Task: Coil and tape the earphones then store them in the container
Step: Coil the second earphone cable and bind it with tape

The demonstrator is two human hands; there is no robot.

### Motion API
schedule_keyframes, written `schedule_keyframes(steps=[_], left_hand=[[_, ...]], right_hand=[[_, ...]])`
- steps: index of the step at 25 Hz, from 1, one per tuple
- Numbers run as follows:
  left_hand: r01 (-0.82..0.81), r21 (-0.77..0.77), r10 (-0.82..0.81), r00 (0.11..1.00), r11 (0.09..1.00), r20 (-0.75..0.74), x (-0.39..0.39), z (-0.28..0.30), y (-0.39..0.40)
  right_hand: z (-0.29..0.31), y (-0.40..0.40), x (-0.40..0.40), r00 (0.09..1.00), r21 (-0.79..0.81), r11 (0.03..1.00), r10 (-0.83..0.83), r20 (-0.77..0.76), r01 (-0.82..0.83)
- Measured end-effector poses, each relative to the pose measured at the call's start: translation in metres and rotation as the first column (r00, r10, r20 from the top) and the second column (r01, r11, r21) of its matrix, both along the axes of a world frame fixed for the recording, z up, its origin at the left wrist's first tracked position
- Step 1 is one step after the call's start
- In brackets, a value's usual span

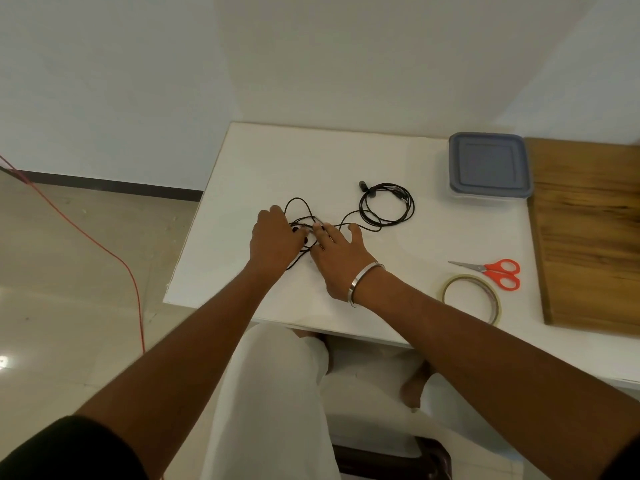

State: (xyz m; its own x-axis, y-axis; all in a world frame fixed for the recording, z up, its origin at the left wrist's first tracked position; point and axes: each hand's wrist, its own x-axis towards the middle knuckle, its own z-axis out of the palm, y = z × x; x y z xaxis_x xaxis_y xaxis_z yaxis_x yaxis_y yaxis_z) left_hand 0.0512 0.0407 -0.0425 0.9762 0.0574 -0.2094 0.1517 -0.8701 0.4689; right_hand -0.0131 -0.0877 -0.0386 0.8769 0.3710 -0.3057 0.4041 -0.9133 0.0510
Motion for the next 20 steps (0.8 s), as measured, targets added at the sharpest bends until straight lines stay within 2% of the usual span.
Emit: schedule_keyframes(steps=[2, 4, 5, 7, 9, 10, 12, 14, 15, 17, 20], left_hand=[[0.014, -0.014, -0.014, 0.999, 1.0, -0.049, 0.002, 0.0, -0.003], [0.04, 0.012, -0.039, 0.997, 0.999, -0.067, 0.001, 0.0, -0.006], [0.061, 0.05, -0.058, 0.997, 0.997, -0.06, 0.0, -0.001, -0.008], [0.127, 0.158, -0.121, 0.992, 0.979, -0.046, -0.004, -0.007, -0.01], [0.198, 0.265, -0.194, 0.98, 0.944, -0.042, -0.007, -0.015, -0.009], [0.218, 0.3, -0.215, 0.976, 0.929, -0.043, -0.007, -0.019, -0.008], [0.234, 0.33, -0.237, 0.971, 0.915, -0.029, -0.007, -0.022, -0.008], [0.232, 0.323, -0.242, 0.97, 0.917, -0.009, -0.008, -0.02, -0.011], [0.227, 0.312, -0.242, 0.97, 0.923, 0.01, -0.009, -0.018, -0.012], [0.182, 0.244, -0.2, 0.979, 0.953, 0.05, -0.011, -0.015, -0.015], [0.123, 0.159, -0.13, 0.991, 0.979, 0.032, -0.012, -0.012, -0.015]], right_hand=[[0.0, -0.004, 0.0, 1.0, 0.08, 0.997, -0.004, -0.007, 0.005], [0.002, -0.012, 0.001, 0.998, 0.299, 0.952, -0.05, -0.04, 0.059], [0.004, -0.017, 0.001, 0.994, 0.445, 0.889, -0.091, -0.066, 0.11], [0.007, -0.028, -0.001, 0.973, 0.679, 0.701, -0.211, -0.093, 0.217], [0.005, -0.036, -0.005, 0.909, 0.798, 0.514, -0.406, -0.098, 0.316], [-0.001, -0.041, -0.006, 0.842, 0.821, 0.419, -0.523, -0.13, 0.387], [-0.011, -0.05, -0.007, 0.644, 0.811, 0.177, -0.708, -0.289, 0.558], [-0.014, -0.055, -0.006, 0.433, 0.732, -0.095, -0.753, -0.497, 0.675], [-0.013, -0.056, -0.005, 0.358, 0.685, -0.184, -0.742, -0.567, 0.705], [-0.006, -0.055, 0.0, 0.266, 0.621, -0.267, -0.73, -0.629, 0.737], [0.004, -0.051, 0.012, 0.217, 0.56, -0.402, -0.638, -0.739, 0.725]])
